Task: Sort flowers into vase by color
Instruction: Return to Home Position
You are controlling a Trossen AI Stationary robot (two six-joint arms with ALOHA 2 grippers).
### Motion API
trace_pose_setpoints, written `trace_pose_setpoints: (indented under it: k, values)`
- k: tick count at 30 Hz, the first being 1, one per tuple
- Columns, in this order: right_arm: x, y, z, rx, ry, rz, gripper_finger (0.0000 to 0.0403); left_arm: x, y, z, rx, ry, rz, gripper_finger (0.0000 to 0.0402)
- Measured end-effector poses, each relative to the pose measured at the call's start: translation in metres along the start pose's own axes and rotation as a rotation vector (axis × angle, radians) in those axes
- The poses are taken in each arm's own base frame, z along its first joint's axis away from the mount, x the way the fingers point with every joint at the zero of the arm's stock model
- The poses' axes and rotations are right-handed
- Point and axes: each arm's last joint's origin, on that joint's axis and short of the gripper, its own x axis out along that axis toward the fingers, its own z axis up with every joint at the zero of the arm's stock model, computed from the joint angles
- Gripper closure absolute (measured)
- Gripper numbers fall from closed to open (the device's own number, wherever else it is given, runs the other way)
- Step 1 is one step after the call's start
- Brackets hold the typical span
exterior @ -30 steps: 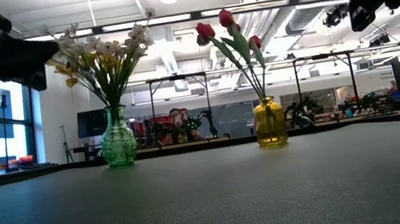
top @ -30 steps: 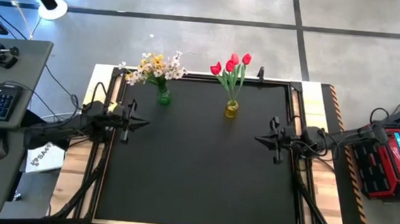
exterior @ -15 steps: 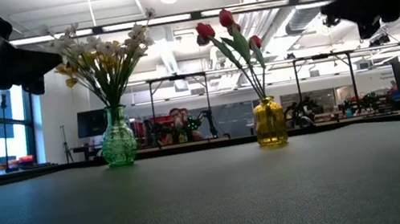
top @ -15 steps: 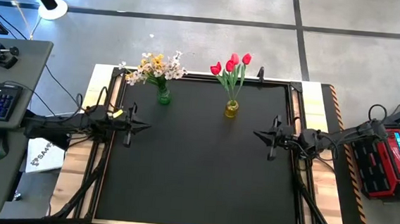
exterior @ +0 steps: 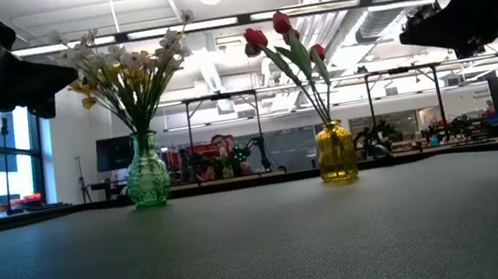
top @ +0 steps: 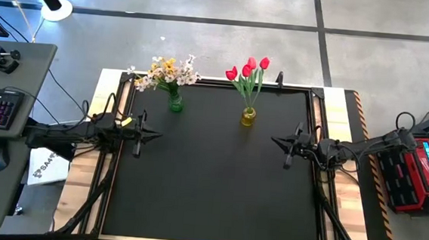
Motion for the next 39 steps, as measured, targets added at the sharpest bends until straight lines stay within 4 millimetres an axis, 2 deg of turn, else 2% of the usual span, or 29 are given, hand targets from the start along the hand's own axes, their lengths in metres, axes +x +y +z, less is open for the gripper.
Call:
trace_pose_setpoints:
  k: [6, 18, 33, 34, 36, 39]
  values:
    - [-0.005, -0.005, 0.003, 0.018, -0.03, -0.002, 0.0403, -0.001, -0.001, 0.001, -0.001, -0.013, -0.003, 0.0401]
    - [-0.016, -0.029, 0.019, 0.11, -0.216, -0.179, 0.0402, -0.002, -0.011, 0.003, -0.002, -0.036, -0.099, 0.0401]
    - [-0.014, -0.031, 0.016, 0.095, -0.19, -0.209, 0.0402, -0.002, -0.012, 0.002, -0.002, -0.028, -0.116, 0.0401]
    - [-0.014, -0.031, 0.017, 0.136, -0.199, -0.203, 0.0402, -0.002, -0.012, 0.002, -0.002, -0.028, -0.116, 0.0401]
    - [-0.015, -0.03, 0.02, 0.407, -0.243, -0.127, 0.0402, -0.002, -0.012, 0.002, -0.002, -0.028, -0.116, 0.0401]
    - [-0.015, -0.029, 0.021, 0.55, -0.239, -0.085, 0.0402, -0.002, -0.012, 0.002, -0.002, -0.028, -0.116, 0.0401]
